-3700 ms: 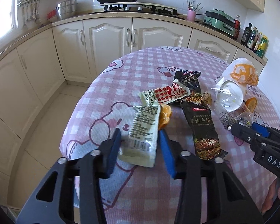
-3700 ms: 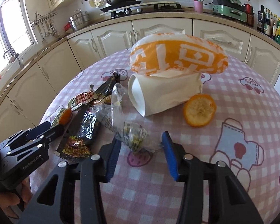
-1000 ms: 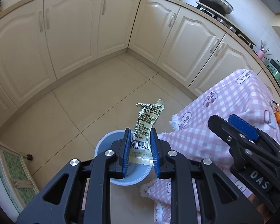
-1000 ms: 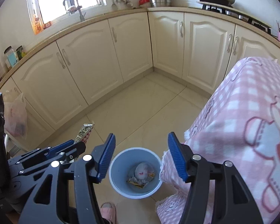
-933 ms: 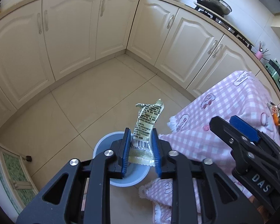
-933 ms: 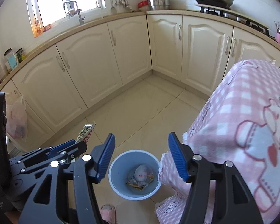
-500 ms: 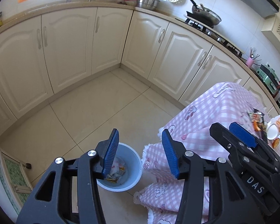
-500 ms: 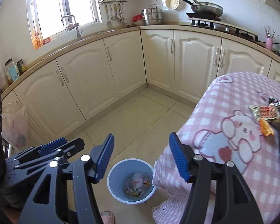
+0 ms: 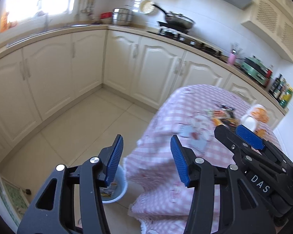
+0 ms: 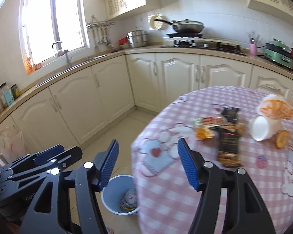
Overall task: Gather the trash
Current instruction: 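Grasp the dark snack packet with the left tool while the right approaches the orange slice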
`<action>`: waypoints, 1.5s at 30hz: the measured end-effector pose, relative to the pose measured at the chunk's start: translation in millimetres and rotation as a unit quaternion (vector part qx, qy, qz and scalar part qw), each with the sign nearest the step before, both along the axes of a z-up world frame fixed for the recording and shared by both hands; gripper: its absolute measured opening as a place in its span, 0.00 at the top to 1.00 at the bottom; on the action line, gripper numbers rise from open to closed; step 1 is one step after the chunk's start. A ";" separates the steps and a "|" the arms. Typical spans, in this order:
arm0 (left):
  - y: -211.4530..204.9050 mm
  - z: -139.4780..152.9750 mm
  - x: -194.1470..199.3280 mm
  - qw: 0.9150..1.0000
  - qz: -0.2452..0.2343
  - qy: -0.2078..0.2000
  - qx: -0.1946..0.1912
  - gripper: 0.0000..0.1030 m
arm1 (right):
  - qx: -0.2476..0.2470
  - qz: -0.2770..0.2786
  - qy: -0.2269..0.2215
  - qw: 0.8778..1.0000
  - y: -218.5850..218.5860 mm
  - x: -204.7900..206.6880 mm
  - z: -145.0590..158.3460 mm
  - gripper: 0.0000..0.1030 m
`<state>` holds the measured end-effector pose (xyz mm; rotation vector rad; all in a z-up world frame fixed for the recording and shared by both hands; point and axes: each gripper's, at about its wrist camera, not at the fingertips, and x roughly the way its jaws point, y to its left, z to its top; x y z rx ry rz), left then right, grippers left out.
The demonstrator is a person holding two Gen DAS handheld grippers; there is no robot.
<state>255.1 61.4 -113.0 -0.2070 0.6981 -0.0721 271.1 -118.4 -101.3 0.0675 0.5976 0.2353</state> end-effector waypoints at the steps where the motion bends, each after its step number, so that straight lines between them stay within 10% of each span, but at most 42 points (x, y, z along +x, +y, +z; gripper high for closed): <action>1: -13.3 2.0 2.0 1.000 -0.013 0.000 -0.001 0.50 | 0.000 -0.009 -0.001 1.000 -9.0 -2.6 1.1 0.40; 18: -182.2 -19.8 46.7 0.989 -0.144 0.042 0.018 0.41 | 0.020 -0.186 0.032 0.982 -207.6 -12.3 -20.4 0.38; 26: -207.9 -34.0 79.6 0.986 -0.147 0.073 0.039 0.42 | 0.022 -0.197 0.073 0.978 -236.3 21.2 -36.5 0.36; 31: -216.5 -39.4 88.9 0.982 -0.163 0.082 0.041 0.69 | 0.002 -0.192 0.106 0.976 -239.5 49.6 -44.2 0.36; 38: -219.1 -33.9 85.6 0.981 -0.177 0.062 0.047 0.74 | 0.000 -0.181 0.135 0.974 -241.3 75.5 -56.2 0.37; 41: -215.7 -29.6 82.4 0.981 -0.177 0.057 0.045 0.74 | 0.003 -0.174 0.136 0.975 -241.1 76.4 -57.4 0.63; 45: -205.1 -23.5 74.1 0.983 -0.175 0.052 0.033 0.74 | 0.007 -0.174 0.125 0.977 -241.5 67.1 -54.0 0.64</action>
